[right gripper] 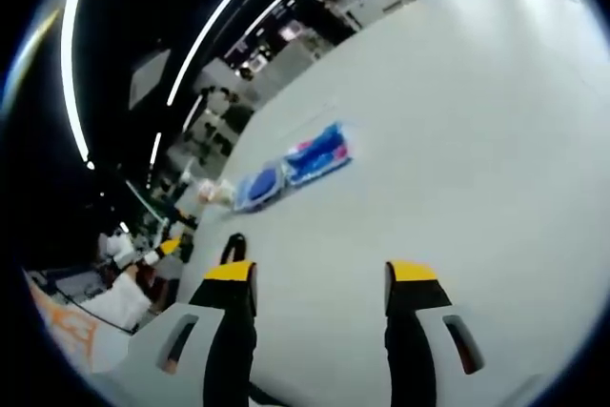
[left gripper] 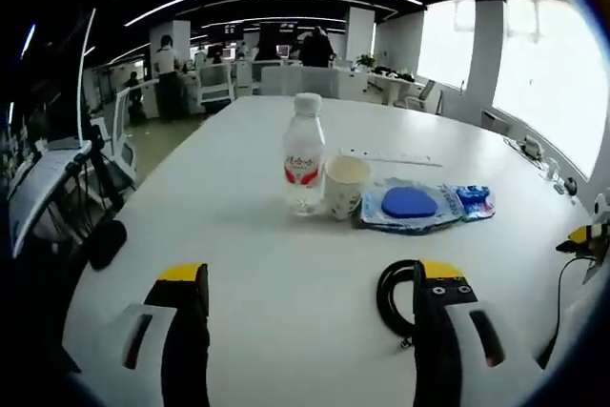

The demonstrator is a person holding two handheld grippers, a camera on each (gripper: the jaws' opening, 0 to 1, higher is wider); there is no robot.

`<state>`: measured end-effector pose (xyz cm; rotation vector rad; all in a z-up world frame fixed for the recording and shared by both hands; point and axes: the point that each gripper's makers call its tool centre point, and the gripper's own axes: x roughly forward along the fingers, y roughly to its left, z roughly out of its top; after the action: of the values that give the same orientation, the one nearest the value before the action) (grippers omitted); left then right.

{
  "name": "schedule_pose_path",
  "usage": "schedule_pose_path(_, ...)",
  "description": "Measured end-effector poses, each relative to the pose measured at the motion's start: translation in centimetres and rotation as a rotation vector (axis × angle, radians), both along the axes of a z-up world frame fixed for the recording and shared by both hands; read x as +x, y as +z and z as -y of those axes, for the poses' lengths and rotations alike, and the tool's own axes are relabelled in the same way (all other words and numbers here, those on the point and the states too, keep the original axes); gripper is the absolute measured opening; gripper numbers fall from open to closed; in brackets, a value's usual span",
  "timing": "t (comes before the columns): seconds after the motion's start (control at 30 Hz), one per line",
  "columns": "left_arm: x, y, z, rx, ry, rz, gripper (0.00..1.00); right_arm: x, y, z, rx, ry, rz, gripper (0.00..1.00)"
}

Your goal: Arrange the tabletop items into an orderly group along one side of the table until the central work area is clear of visible clutter.

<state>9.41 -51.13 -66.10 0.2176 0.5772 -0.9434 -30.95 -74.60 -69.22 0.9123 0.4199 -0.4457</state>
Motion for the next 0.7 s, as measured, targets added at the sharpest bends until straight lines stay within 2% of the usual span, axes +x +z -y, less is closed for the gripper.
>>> schedule_pose_path(0.3,-0.8,0.0,1.1,-0.003,-0.017,-0.015,0.89,-0.1,0.1,0.3,0.004,-0.004,0.006,0.52)
schedule_pose_path(0.7,-4.3,-0.4,2.5,0.017,-0.086,-0.038,0.85,-0.3,0.2,0.5,0.015,0.016,0.005,0.51)
